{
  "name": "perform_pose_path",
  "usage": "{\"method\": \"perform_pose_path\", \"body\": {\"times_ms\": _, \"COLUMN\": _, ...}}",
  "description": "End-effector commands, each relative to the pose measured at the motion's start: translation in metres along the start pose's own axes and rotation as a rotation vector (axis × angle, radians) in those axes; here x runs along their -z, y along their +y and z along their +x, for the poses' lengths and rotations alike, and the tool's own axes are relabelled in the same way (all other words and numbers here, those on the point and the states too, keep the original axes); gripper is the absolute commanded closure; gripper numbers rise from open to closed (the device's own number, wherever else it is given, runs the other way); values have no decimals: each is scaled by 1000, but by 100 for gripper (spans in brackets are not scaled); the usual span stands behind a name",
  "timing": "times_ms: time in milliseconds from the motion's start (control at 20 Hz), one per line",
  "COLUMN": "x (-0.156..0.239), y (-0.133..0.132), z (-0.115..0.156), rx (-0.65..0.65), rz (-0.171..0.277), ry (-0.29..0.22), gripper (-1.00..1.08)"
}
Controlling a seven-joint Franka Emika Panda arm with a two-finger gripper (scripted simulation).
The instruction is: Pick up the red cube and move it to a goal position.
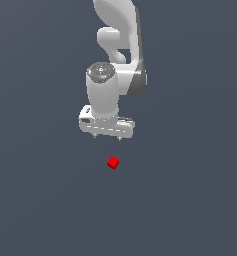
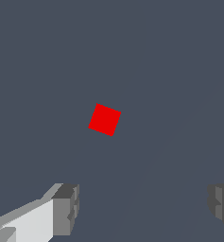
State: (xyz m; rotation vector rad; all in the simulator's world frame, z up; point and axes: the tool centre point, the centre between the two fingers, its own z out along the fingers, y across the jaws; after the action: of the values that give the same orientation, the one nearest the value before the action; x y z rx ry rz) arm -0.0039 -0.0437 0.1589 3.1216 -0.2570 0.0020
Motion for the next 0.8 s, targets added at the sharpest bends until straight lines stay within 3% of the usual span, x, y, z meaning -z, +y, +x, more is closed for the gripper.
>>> {"method": "perform_pose_path", "body": {"times_ms": 0, "x": -11, "y": -3, "z": 2, "rx": -25, "rz": 0, "ry": -1, "gripper": -92}}
{"method": "perform_pose_path", "body": {"times_ms": 750, "x": -111, "y": -26, "z": 35, "rx": -274, "rz": 6, "ry": -3, "gripper": -92}}
